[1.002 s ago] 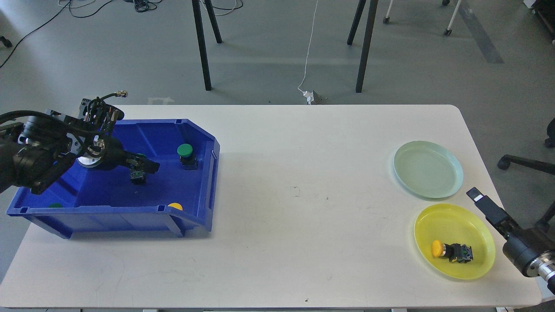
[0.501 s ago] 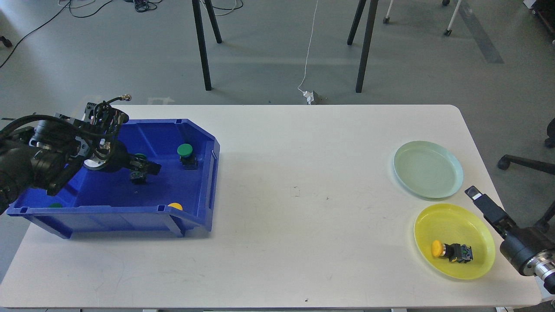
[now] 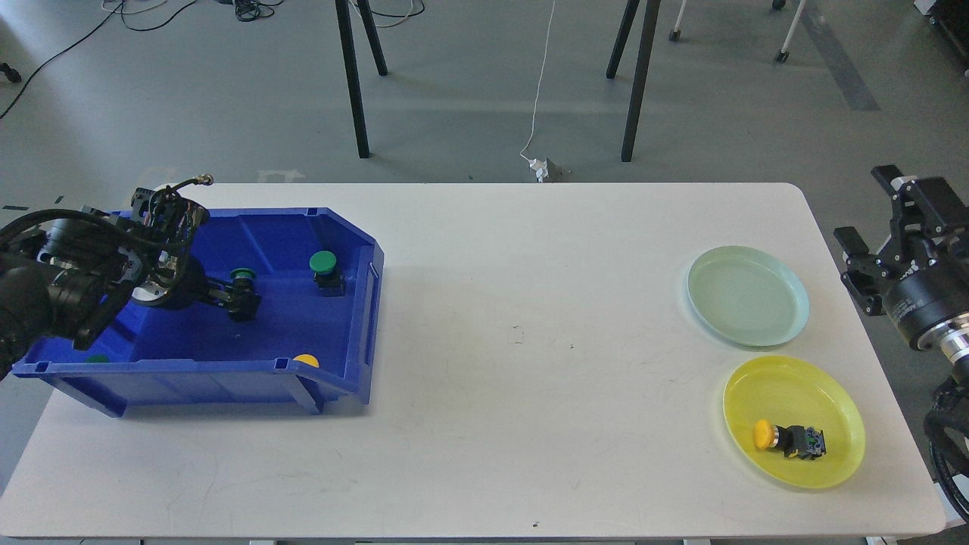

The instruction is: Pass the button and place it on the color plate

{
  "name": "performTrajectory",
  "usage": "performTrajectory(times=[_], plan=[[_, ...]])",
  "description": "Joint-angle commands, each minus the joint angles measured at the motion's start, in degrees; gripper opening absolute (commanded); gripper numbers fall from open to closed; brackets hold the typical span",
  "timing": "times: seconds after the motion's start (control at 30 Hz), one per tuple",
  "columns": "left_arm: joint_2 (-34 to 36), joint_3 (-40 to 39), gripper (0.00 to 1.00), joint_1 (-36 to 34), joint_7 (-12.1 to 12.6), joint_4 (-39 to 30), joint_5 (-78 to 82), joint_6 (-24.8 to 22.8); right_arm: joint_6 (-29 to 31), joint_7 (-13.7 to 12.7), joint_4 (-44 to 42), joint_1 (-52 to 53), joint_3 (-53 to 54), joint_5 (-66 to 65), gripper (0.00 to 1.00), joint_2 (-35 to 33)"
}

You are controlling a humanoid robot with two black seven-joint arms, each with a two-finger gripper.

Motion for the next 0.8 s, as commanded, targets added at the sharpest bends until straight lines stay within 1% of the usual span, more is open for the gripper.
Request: performTrajectory(times=[0.0,0.1,0.43,0.6,0.77], plan=[[-0.7,0.1,0.98,0.8,0.0,0.1,0.0,0.0,8.8,0.0,-0.5,0.0,3.0,4.9,0.97,2.1],[-1.2,0.1,0.98,0.9,0.0,0.8,-0.1,0.0,10.8,0.0,-0.5,0.0,3.2,5.0,0.97,3.0],[-1.9,0.0,0.98,0.9,0.0,1.3,-1.0,0.0,11.1,0.0,-0.6,-1.8,3.1,4.9,0.97,3.1],[-4.1,0.1,0.98,0.9,0.0,5.1,-1.1,0.0,11.2,0.0,-0.6,-2.7,3.1,4.9,0.97,3.1],[-4.3,0.1,0.98,0.9,0.0,5.3,-1.6,0.0,11.2,0.0,-0.6,-3.1,3.1,4.9,0.97,3.1]])
